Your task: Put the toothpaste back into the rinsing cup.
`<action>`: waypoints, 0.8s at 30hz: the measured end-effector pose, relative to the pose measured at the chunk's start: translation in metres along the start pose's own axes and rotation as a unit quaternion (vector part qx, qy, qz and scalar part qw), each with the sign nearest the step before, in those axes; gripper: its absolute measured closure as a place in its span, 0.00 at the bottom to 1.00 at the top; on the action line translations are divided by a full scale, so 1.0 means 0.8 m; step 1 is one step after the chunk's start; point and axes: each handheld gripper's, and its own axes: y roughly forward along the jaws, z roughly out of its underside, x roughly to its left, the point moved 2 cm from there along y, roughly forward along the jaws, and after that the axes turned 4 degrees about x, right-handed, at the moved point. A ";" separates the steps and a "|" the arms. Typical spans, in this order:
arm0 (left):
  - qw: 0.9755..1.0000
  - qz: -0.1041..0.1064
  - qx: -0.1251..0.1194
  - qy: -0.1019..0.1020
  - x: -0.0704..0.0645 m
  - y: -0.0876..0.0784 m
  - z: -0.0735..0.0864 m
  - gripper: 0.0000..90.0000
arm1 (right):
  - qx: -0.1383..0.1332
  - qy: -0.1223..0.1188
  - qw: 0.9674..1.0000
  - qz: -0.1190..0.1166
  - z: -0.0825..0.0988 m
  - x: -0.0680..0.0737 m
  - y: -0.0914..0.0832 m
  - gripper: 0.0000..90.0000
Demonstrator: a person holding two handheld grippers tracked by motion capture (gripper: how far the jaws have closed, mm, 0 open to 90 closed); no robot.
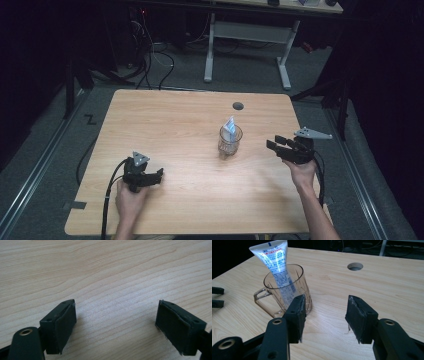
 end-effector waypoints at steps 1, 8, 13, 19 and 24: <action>1.000 0.000 0.000 0.000 0.000 0.000 0.000 0.19 | -0.001 0.001 1.000 0.001 0.002 -0.001 -0.001 0.55; 1.000 0.000 0.000 0.000 0.000 0.000 0.000 0.19 | 0.002 0.017 1.000 0.000 0.016 -0.006 -0.001 0.55; 1.000 0.000 0.000 0.000 0.000 0.000 0.000 0.19 | 0.006 0.027 1.000 -0.004 0.028 -0.008 0.006 0.55; 1.000 0.000 0.000 0.000 0.000 0.000 0.000 0.19 | 0.012 0.036 0.999 -0.006 0.038 -0.007 0.013 0.55; 1.000 0.000 0.000 0.000 0.000 0.000 0.000 0.19 | 0.018 0.032 0.999 -0.005 0.043 -0.005 0.019 0.55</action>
